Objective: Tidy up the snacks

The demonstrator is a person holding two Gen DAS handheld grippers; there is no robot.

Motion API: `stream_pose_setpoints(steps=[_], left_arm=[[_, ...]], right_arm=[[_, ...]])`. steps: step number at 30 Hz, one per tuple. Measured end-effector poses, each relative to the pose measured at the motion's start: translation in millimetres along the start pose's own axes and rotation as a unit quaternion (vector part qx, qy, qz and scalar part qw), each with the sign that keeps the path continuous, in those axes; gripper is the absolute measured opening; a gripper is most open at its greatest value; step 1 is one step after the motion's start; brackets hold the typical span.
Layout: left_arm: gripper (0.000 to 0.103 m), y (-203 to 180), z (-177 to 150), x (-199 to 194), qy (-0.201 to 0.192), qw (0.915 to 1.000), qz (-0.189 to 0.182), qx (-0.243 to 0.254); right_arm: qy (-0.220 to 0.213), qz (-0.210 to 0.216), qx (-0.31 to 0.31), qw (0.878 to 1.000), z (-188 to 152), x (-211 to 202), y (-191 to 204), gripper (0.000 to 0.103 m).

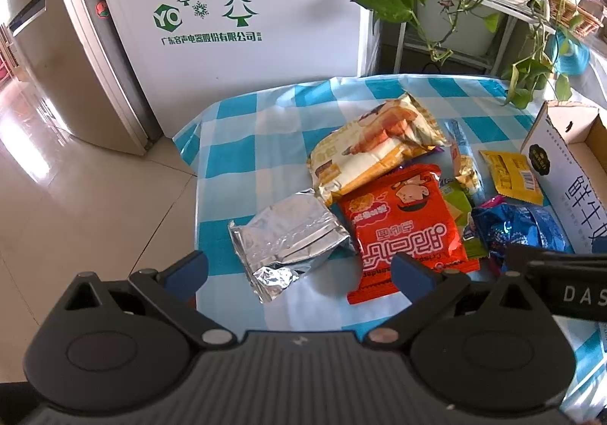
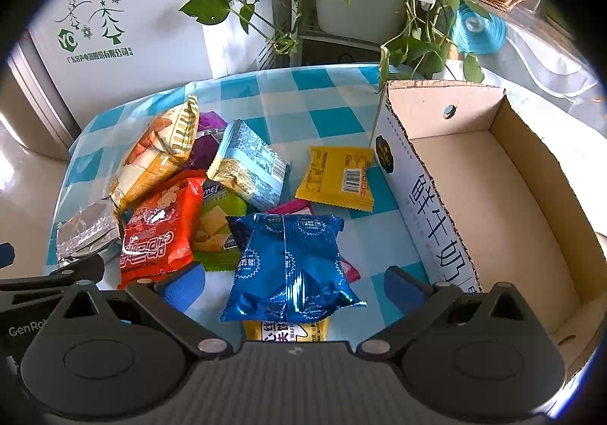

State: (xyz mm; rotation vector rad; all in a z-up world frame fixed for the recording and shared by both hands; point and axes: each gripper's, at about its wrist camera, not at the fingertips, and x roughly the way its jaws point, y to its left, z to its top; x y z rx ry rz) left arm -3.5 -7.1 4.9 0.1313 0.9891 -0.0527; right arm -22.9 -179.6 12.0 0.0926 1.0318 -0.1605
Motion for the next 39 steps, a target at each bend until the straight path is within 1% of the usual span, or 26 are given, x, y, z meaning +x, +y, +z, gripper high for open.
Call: stream_pose_setpoints(steps=[4, 13, 23, 27, 33, 39], left_arm=[[0.102, 2, 0, -2, -0.013, 0.9999, -0.008, -0.003], [0.102, 0, -2, -4, -0.016, 0.9998, -0.015, 0.002], [0.101, 0, -4, 0, -0.014, 0.9999, -0.003, 0.004], [0.101, 0, -4, 0, -0.012, 0.9999, -0.004, 0.000], [0.101, 0, -5, 0, -0.011, 0.9998, -0.017, -0.003], [0.102, 0, -7, -1, -0.010, 0.9989, -0.045, -0.007]], right_arm=[[-0.001, 0.013, 0.002, 1.000, 0, -1, -2, 0.103], [-0.005, 0.032, 0.001, 0.999, -3, -3, -6, 0.103], [-0.008, 0.018, -0.010, 1.000, -5, -3, -2, 0.103], [-0.011, 0.008, -0.020, 1.000, -6, -2, 1, 0.103], [-0.007, 0.017, -0.016, 1.000, -6, -2, -4, 0.103], [0.001, 0.039, -0.003, 0.999, -8, -2, -12, 0.103]])
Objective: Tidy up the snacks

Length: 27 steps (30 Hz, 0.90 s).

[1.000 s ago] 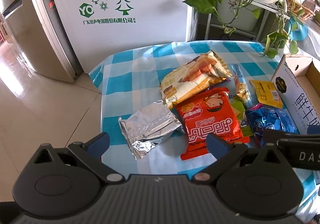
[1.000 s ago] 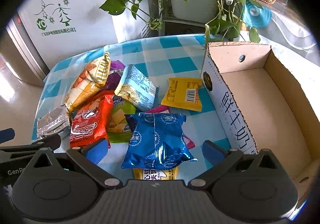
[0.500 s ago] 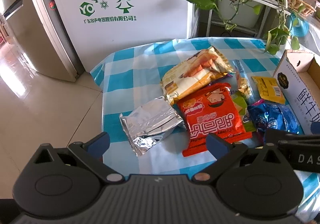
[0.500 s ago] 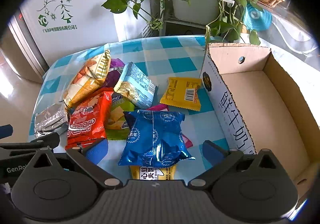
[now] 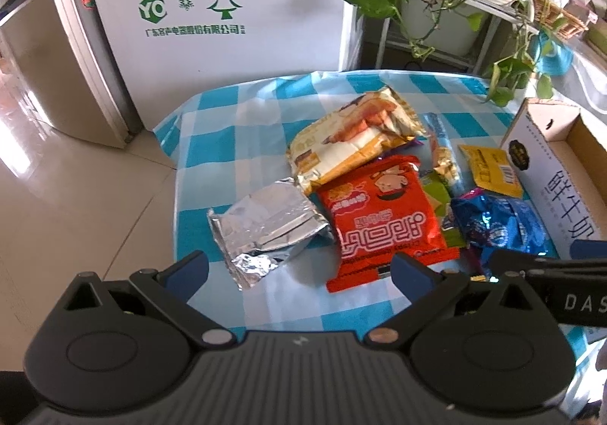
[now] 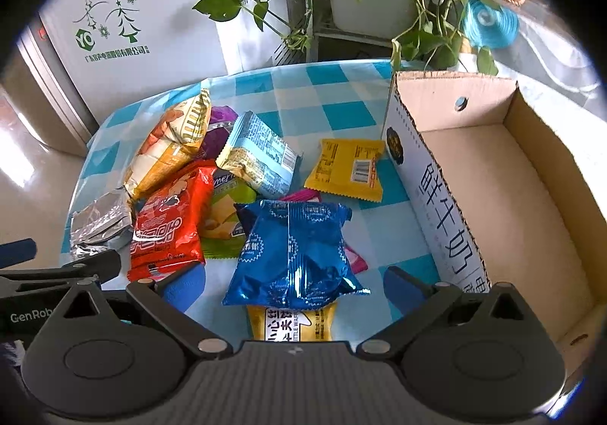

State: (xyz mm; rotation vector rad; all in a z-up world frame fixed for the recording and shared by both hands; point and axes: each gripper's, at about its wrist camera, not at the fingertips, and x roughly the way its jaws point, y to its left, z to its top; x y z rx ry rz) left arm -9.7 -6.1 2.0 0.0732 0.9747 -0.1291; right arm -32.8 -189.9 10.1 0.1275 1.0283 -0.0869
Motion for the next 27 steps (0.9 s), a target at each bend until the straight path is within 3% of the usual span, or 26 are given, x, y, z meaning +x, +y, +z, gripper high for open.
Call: stream_pose_setpoints(steps=[9, 20, 27], left_arm=[[0.102, 6, 2, 1, 0.003, 0.9997, -0.017, -0.015], [0.102, 33, 11, 5, 0.000, 0.9957, -0.040, -0.084], [0.102, 31, 12, 10, 0.001, 0.9943, -0.050, -0.095]], right_arm=[[0.002, 0.018, 0.000, 1.000, -6, -5, -13, 0.103], [0.014, 0.064, 0.028, 0.997, -17, -9, -37, 0.101], [0.029, 0.072, 0.023, 0.997, -25, -6, -39, 0.100]])
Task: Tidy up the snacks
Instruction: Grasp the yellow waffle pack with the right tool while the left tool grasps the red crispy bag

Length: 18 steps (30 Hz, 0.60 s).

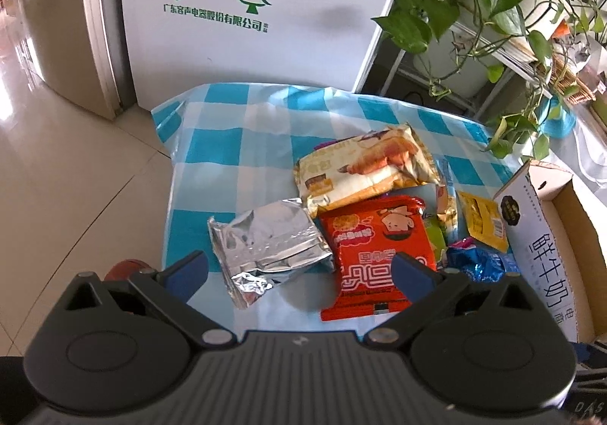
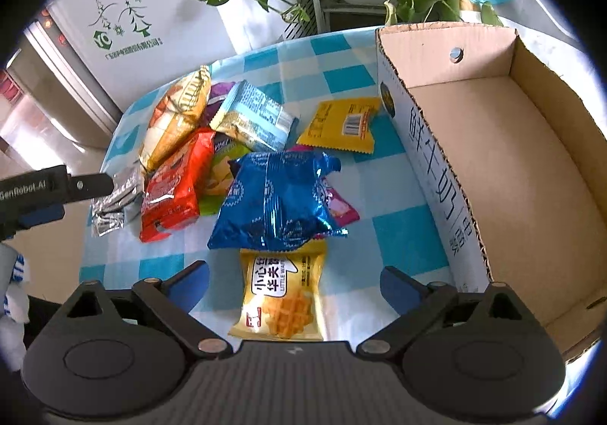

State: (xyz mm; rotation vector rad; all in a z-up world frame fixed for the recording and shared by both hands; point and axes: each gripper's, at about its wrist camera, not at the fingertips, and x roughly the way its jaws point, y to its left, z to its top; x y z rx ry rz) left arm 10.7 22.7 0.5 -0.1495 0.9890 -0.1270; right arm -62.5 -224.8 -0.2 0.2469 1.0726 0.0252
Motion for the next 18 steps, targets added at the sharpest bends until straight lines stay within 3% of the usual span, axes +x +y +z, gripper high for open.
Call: stream_pose_setpoints(steps=[18], left_arm=[[0.102, -31, 2, 30, 0.021, 0.9994, -0.024, 0.009]], right_arm=[[0.020, -0.005, 0.008, 1.000, -3, 11, 4, 0.100]])
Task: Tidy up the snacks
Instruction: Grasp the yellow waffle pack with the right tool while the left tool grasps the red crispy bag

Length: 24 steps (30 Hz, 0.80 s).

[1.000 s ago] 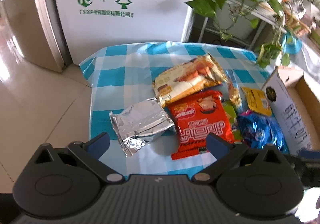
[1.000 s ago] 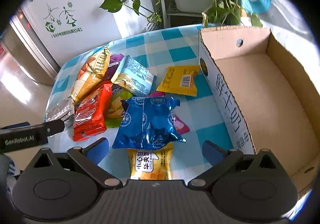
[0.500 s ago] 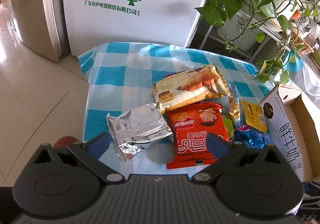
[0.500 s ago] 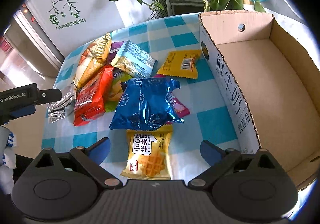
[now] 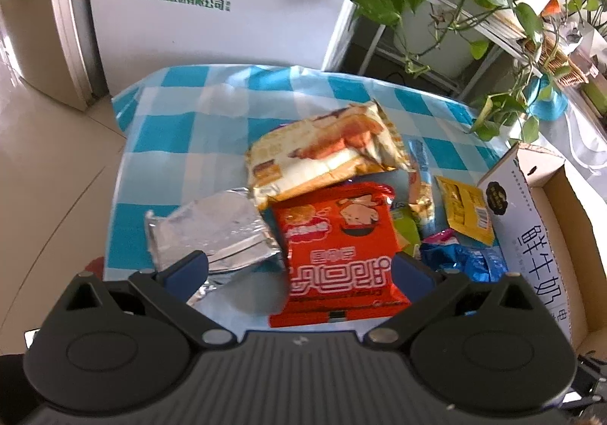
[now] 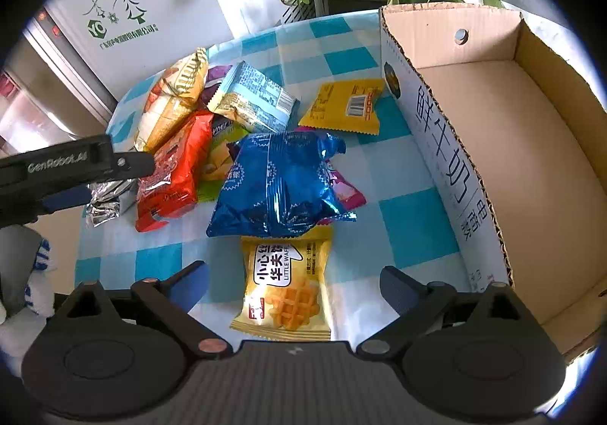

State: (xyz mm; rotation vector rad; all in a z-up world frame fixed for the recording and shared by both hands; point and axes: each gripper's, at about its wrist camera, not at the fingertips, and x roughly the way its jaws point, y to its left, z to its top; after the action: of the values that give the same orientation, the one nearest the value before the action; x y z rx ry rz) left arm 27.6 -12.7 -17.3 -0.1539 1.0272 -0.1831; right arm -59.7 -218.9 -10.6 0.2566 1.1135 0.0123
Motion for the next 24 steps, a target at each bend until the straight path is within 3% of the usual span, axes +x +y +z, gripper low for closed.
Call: stream_pose_setpoints(steps=[11, 24], left_arm=[[0.102, -14, 3, 19, 0.016, 0.9998, -0.005, 0.004], [0.102, -17, -1, 17, 0.021, 0.9993, 0.031, 0.000]], right_arm=[[0.017, -0.009, 0.002, 1.000, -3, 10, -1, 0.100], [0.049, -0.037, -0.001, 0.998, -6, 34, 10, 0.100]])
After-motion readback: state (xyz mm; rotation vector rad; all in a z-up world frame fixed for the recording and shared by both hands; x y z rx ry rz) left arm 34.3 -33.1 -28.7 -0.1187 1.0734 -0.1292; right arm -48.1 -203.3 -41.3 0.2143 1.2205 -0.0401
